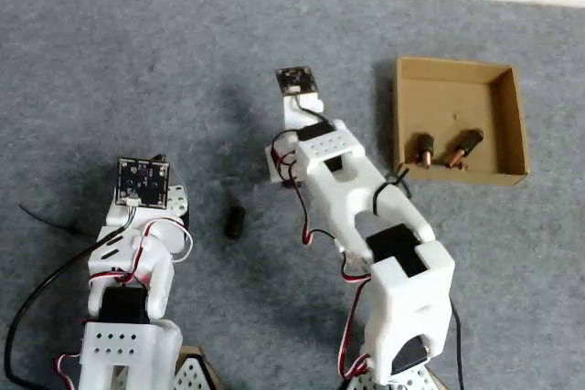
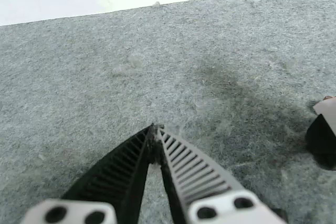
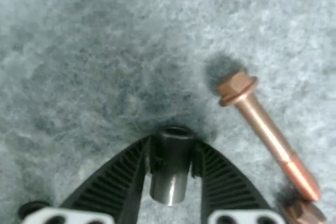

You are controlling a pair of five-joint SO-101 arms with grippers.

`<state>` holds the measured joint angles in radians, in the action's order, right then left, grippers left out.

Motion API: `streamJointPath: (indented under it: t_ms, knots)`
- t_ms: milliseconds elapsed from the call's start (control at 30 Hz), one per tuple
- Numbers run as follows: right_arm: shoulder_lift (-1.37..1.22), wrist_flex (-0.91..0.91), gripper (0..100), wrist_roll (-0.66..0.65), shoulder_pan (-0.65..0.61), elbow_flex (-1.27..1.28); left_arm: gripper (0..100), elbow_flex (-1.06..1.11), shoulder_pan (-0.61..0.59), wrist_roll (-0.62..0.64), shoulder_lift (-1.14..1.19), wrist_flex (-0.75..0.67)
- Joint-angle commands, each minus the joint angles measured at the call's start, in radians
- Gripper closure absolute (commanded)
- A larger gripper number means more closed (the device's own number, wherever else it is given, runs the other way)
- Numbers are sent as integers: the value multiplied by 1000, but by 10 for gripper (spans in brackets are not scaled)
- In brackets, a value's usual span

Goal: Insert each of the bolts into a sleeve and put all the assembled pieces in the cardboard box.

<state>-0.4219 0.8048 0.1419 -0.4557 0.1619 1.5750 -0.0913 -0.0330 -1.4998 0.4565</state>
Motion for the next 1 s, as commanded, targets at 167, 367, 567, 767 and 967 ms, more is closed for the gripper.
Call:
streamJointPath:
  t_ms: [167,367,567,767,967]
  knots:
    - [-5,88,993,-15,47,-48,989,-5,10,-9,-4,-21]
    - [67,113,994,-17,113,-44,989,4,10,-9,-12,-21]
    - [332,45,994,-26,137,162,989,7,10,-9,-12,-23]
    - [668,-213,994,-115,136,524,989,7,10,-9,-12,-23]
    - [966,-381,994,-115,136,797,989,7,10,-9,-12,-23]
